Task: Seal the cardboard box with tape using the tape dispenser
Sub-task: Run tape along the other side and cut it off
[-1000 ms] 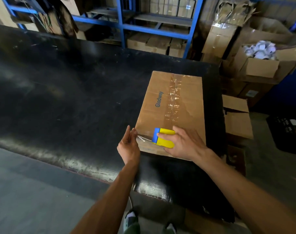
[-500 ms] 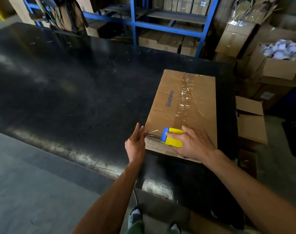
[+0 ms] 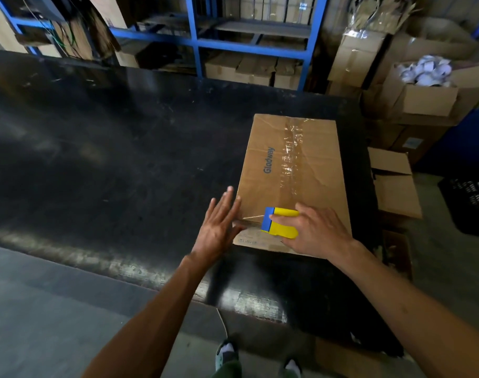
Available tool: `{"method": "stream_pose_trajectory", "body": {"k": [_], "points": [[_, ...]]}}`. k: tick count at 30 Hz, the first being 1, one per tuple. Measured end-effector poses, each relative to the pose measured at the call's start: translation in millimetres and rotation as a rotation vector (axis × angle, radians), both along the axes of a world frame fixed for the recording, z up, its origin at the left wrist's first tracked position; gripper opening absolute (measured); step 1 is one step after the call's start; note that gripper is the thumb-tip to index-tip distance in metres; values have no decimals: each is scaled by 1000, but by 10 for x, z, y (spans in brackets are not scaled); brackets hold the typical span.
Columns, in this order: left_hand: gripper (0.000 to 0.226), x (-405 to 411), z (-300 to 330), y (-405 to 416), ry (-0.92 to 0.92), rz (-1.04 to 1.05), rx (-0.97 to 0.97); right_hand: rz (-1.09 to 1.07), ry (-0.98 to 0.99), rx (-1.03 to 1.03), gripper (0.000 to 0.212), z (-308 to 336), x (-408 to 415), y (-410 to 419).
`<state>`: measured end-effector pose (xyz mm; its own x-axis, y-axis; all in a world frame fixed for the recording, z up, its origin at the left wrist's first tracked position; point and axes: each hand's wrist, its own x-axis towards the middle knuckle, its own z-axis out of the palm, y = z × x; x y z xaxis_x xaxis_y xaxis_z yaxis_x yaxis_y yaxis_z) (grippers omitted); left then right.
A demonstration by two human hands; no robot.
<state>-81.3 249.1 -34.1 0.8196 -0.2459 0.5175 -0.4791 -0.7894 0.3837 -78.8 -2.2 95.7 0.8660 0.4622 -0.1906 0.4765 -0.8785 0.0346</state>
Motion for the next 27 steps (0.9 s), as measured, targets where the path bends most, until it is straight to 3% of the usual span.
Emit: {"method": "stream_pose_trajectory", "body": {"k": [4, 7, 14, 22, 27], "points": [[45, 173, 21, 19, -145, -275, 234, -22, 6, 8, 55, -3, -4, 11], [43, 278, -107, 165, -92, -375, 268, -23, 18, -35, 57, 9, -5, 34], [47, 404, -180, 302, 4, -344, 140, 10, 5, -62, 60, -5, 6, 54], [48, 499, -115, 349, -61, -370, 258, 59, -19, -108, 59, 49, 4, -19], [48, 493, -145, 366, -50, -361, 263, 60, -54, -180, 60, 145, -89, -543]]}}
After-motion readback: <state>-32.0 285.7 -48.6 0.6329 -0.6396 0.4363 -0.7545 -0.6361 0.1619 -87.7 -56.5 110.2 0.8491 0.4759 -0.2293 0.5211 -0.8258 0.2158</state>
